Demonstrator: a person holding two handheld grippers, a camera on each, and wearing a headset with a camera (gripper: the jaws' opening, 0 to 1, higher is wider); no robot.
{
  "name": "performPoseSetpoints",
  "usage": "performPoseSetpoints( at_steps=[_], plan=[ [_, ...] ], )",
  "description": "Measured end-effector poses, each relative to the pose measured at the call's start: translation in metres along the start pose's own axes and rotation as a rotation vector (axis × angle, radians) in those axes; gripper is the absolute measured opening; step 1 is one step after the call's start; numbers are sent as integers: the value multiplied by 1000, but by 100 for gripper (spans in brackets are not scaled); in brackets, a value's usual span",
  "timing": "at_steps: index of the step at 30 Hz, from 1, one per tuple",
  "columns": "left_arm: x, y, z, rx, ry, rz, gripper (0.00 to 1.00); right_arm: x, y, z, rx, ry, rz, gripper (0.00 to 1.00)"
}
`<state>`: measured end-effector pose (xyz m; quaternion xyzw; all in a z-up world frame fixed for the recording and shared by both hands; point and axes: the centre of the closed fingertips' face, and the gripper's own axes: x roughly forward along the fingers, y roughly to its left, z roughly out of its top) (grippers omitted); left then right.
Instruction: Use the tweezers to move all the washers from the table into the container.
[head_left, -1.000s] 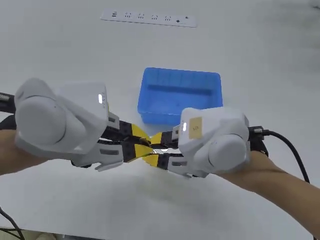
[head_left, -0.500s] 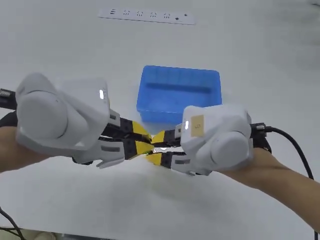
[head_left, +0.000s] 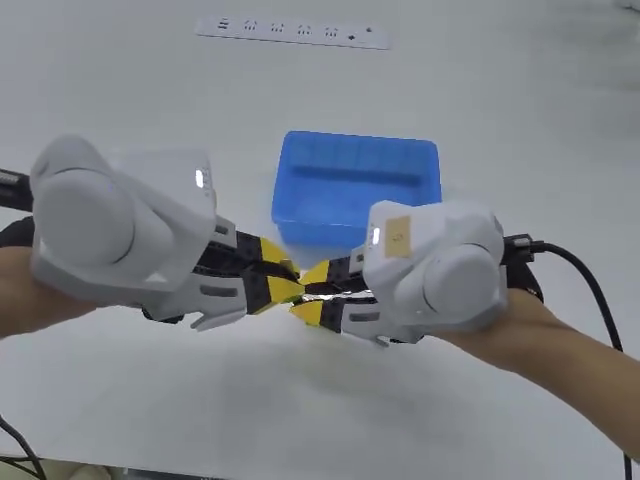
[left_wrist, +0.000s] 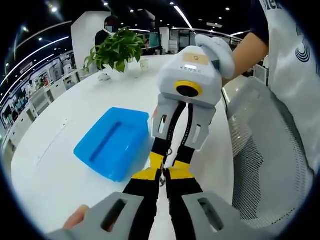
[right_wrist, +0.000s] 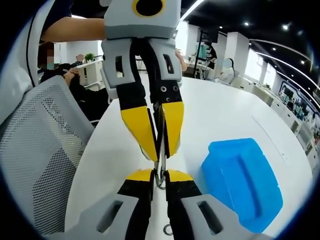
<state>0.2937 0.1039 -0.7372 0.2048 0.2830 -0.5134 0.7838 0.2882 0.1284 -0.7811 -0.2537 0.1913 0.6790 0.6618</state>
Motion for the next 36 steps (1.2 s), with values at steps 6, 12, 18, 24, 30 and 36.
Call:
performPoseSetpoints(
  at_steps=[6,12,18,24,30,36],
  plan=[
    [-2,-3,-2,-19,2,-29,9,-1,4,0,-12,7,21,10],
    [-6,-2,4,-3,-10,-7,9,-7,-1,3,-7,-5,7,10],
    [-11,2,15,80,28,-4,9,-13,-6,13,-18,-23,-20,10],
    [-16,-2,27,110,33,-4,9,-26,-7,20,-38,-31,-38,10],
    [-20,-6,41,124,37,-22,9,-40,-5,26,-60,-40,-41,9],
    [-25,2,65,165,17,-12,9,-58,-21,39,-83,-58,-77,9]
  ],
)
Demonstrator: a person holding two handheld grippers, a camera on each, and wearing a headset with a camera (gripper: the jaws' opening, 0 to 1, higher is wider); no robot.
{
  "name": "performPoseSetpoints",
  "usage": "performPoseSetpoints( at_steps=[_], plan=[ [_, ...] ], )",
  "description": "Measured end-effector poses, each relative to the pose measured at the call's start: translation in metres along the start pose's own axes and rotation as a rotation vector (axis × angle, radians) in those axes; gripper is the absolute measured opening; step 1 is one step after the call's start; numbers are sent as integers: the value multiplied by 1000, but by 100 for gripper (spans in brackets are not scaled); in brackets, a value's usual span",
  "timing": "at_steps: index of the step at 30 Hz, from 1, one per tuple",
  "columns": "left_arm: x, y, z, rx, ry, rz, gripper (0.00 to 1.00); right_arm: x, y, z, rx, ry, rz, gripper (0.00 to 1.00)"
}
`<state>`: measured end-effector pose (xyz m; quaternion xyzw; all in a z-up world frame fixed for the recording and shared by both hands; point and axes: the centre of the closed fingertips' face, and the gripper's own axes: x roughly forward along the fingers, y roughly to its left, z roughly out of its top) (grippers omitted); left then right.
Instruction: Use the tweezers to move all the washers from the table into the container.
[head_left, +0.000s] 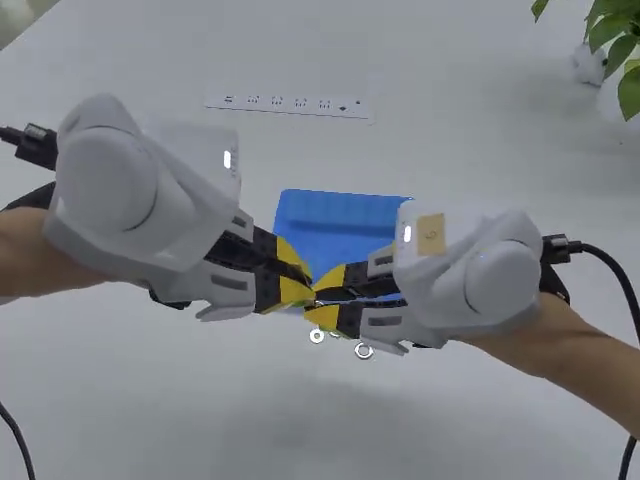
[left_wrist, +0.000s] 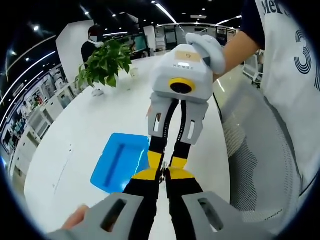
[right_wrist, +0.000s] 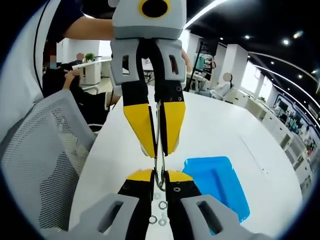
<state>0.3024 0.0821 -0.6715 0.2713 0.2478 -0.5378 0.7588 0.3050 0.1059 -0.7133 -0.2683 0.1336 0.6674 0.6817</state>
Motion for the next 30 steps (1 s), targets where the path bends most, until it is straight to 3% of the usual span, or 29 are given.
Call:
performPoseSetpoints(
  at_steps=[7,15,22,30],
  plan=[
    [-4,24,20,50,-19,16,9,-12,-29,11,-18,-18,-46,9],
    [5,46,27,83,-28,24,9,-12,-55,8,-21,-19,-77,9],
    [19,65,23,115,-8,0,9,-5,-77,-6,-17,-1,-88,9],
    [45,86,8,69,0,-22,9,10,-95,-31,47,22,-87,9]
  ],
)
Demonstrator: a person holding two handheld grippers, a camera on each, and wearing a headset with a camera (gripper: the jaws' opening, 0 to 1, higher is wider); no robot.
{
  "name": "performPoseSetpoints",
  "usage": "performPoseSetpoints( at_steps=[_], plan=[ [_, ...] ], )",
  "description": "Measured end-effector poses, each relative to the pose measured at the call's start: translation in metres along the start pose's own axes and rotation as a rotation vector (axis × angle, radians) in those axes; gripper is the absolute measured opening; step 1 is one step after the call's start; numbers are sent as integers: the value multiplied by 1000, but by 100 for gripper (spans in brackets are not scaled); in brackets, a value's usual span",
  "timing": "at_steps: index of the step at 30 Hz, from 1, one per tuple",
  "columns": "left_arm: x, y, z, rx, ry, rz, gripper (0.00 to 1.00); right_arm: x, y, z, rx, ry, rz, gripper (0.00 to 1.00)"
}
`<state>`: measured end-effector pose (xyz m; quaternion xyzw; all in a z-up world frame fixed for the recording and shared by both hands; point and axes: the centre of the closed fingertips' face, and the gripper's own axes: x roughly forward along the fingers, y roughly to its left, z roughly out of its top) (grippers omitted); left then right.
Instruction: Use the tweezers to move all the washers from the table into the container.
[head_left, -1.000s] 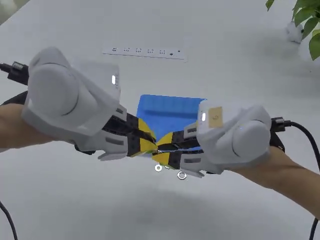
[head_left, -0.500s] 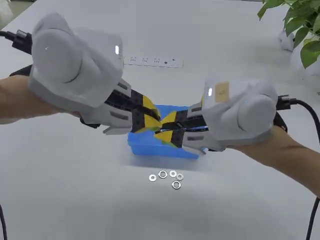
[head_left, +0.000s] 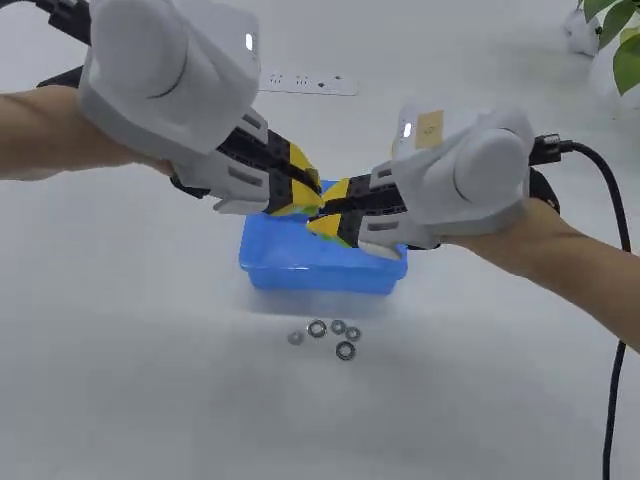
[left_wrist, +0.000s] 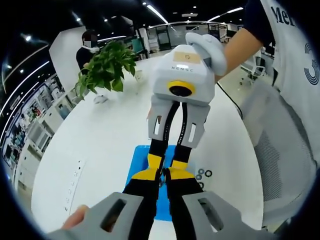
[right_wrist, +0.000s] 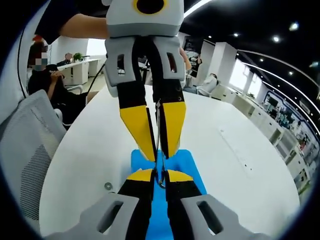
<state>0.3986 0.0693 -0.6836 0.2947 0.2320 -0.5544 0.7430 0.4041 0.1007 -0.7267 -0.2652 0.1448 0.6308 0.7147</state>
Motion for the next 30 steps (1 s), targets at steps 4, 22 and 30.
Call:
performPoseSetpoints(
  at_steps=[4,22,30],
  plan=[
    [12,3,-10,-17,8,-11,9,9,-3,-13,18,16,15,9],
    [39,-3,-26,-88,9,-40,9,23,2,-44,32,77,57,10],
    [38,-4,-26,-86,17,-51,9,22,3,-44,41,80,59,10]
  ],
)
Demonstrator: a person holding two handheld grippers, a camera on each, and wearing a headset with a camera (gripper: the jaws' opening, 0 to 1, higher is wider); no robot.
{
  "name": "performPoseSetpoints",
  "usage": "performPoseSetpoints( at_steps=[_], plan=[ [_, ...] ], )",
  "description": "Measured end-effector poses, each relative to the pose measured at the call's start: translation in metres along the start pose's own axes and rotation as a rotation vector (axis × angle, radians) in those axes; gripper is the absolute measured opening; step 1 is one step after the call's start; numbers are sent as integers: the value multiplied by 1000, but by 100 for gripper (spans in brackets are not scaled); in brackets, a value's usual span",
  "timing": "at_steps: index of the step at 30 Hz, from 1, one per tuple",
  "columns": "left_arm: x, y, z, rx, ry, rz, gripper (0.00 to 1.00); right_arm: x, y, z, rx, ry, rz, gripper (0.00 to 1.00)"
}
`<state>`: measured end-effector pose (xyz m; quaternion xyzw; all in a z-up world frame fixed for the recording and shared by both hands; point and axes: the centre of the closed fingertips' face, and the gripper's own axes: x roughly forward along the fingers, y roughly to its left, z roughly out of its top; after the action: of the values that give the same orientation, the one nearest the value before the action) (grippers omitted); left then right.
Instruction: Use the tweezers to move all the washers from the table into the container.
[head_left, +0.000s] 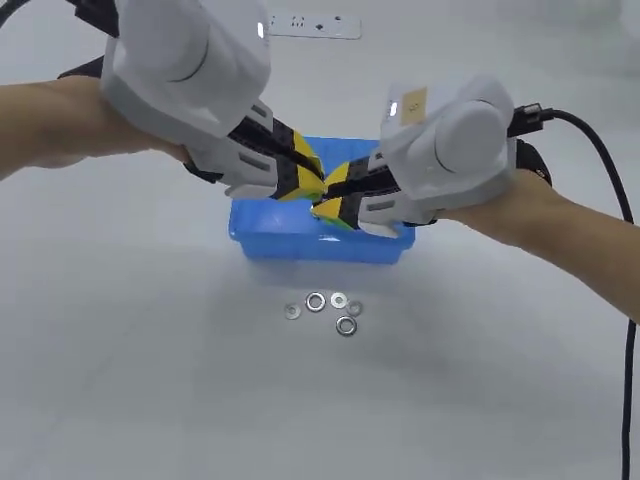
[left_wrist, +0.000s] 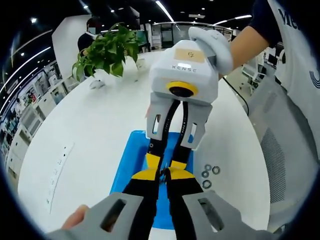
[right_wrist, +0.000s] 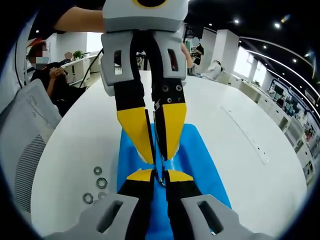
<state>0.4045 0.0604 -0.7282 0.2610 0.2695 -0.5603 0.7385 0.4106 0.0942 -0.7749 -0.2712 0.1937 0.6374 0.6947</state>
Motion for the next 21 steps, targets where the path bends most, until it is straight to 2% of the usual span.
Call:
performPoseSetpoints(
  at_steps=[6,16,21],
  plan=[
    [-8,1,4,18,-4,7,9,-8,-2,7,-2,-11,-20,11],
    [-29,-5,26,51,-43,20,9,-33,7,30,-30,-51,-45,10],
    [-42,-22,44,88,-72,31,9,-54,19,41,-57,-70,-56,9]
  ],
)
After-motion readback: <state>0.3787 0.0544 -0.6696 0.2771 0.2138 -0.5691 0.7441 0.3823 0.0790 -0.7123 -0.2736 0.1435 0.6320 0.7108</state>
